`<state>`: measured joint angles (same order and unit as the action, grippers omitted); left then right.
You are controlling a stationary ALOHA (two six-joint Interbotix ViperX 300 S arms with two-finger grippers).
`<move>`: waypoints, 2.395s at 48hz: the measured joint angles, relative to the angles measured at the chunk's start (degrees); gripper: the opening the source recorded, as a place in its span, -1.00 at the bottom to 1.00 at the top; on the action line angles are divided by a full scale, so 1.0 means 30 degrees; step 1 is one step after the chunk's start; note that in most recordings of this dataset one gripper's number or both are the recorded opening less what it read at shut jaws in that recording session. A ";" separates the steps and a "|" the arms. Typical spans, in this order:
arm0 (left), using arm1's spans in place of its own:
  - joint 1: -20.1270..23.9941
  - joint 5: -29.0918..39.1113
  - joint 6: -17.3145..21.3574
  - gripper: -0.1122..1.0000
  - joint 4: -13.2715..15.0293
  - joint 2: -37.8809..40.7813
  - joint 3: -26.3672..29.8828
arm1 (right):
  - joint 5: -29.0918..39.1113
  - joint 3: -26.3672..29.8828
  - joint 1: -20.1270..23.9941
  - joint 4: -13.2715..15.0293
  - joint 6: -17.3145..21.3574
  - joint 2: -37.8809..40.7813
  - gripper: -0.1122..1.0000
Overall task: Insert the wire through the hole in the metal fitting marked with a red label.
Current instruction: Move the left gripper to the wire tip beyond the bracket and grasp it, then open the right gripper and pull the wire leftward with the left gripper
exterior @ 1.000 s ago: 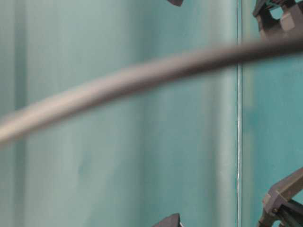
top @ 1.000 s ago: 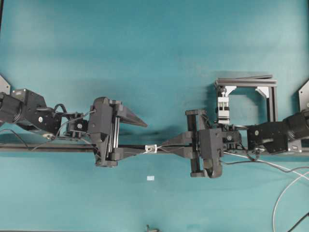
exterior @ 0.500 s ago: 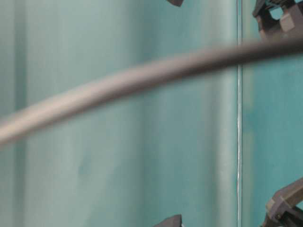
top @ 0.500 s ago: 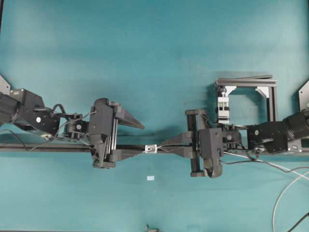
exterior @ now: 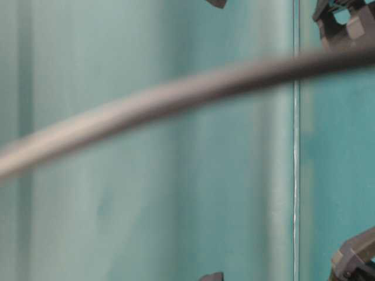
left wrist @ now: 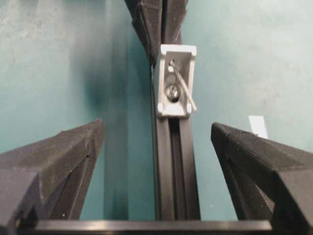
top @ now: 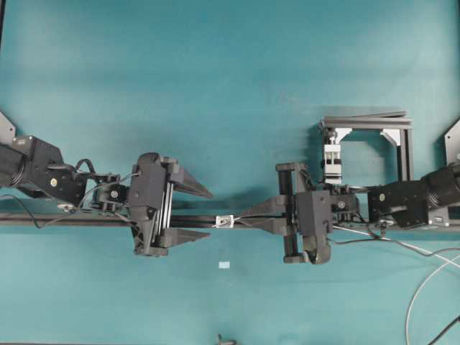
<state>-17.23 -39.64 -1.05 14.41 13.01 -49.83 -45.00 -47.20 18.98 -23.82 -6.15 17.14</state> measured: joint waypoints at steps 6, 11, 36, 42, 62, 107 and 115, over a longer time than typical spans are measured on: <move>0.0000 0.0000 0.0000 0.06 -0.0029 0.0000 0.0352 | -0.0029 0.0000 0.0000 0.0029 0.0000 -0.0029 -0.79; 0.0000 0.0000 0.0000 0.05 -0.0029 0.0000 0.0498 | -0.0029 0.0000 0.0029 0.0000 0.0000 -0.0029 -0.79; -0.0117 0.0000 0.0000 -0.98 -0.0029 0.0000 0.0586 | -0.0029 -0.0029 0.0029 0.0029 0.0000 -0.0029 -0.79; -0.0117 0.0029 0.0000 -0.98 -0.0029 0.0000 0.0615 | -0.0029 -0.0029 0.0000 0.0029 0.0000 0.0000 -0.79; -0.0117 0.0117 0.0000 -0.98 -0.0029 0.0000 0.0645 | -0.0029 -0.0029 0.0000 0.0029 0.0000 -0.0029 -0.79; -0.0293 0.0469 0.0000 -0.98 -0.0029 -0.1025 -0.0586 | 0.0557 -0.0615 0.0293 -0.0059 0.0146 -0.1641 0.81; -0.0586 0.0498 0.0000 -0.98 -0.0029 -0.2139 -0.1641 | 0.0586 -0.0674 0.0322 -0.0059 0.0146 -0.1729 0.81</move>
<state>-18.98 -38.14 -1.05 14.33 6.59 -54.76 -43.24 -49.22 19.95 -23.99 -5.71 11.95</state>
